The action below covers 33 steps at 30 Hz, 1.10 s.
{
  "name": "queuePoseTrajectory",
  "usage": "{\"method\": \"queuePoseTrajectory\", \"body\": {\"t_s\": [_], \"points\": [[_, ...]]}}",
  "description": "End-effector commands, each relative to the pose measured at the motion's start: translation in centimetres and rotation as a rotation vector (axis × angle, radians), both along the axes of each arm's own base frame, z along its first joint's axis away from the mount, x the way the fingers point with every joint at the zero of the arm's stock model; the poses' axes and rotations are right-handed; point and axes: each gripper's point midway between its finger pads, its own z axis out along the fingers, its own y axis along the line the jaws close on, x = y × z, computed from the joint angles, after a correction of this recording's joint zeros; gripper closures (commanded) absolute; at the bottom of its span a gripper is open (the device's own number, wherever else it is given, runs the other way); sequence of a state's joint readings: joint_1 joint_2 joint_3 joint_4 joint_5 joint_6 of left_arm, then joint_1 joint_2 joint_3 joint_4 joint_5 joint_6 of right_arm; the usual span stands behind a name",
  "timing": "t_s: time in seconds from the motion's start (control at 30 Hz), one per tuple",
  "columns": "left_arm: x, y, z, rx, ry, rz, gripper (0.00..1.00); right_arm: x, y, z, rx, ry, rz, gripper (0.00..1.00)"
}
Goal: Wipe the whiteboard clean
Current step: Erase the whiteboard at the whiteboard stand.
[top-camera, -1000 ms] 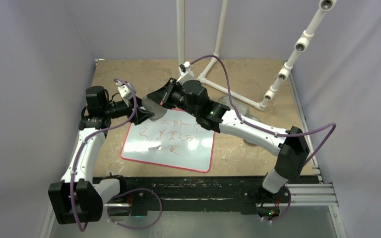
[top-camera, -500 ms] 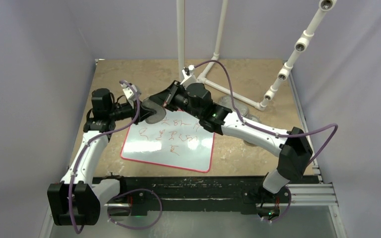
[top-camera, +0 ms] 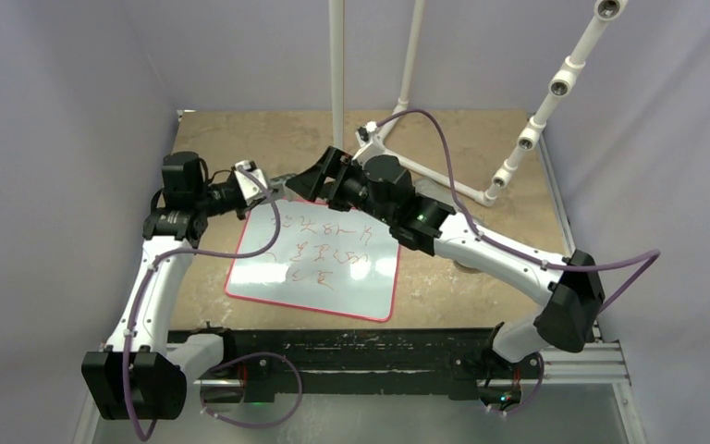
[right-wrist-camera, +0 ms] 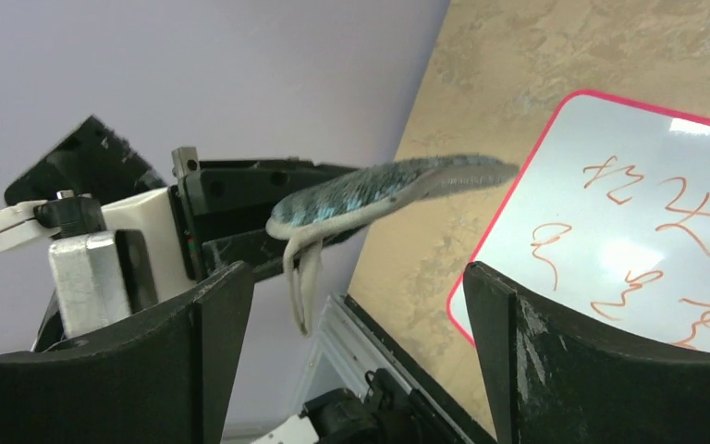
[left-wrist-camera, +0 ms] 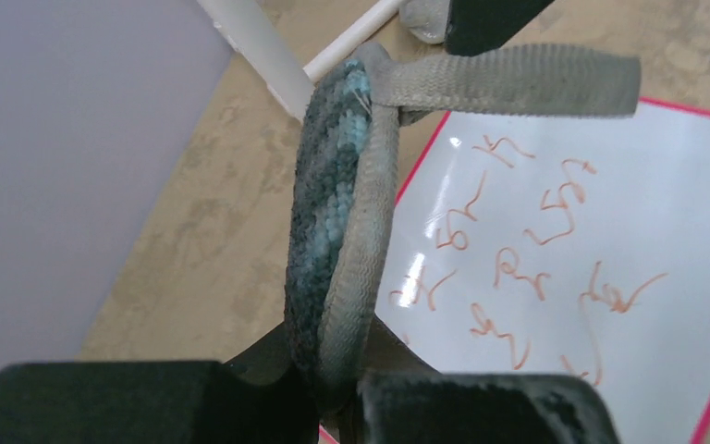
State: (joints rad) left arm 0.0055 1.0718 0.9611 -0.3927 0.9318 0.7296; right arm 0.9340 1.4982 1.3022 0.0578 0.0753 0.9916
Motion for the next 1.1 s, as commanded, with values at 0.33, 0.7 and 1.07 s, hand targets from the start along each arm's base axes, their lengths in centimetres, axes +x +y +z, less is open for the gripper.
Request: {"method": "queuePoseTrajectory", "body": {"t_s": [0.33,0.7,1.07], "points": [[0.2,1.5,1.7,0.263,-0.360,-0.069,1.00,-2.8,2.2,3.4,0.136,-0.065,0.196,0.18],[0.0,1.7,1.5,0.311,-0.395,-0.087,1.00,-2.1,4.7,3.1,0.163,-0.055,0.229,0.33],[0.0,2.1,0.8,0.326,-0.381,-0.060,1.00,-2.6,5.4,0.6,0.124,0.023,0.278,0.87]]}}
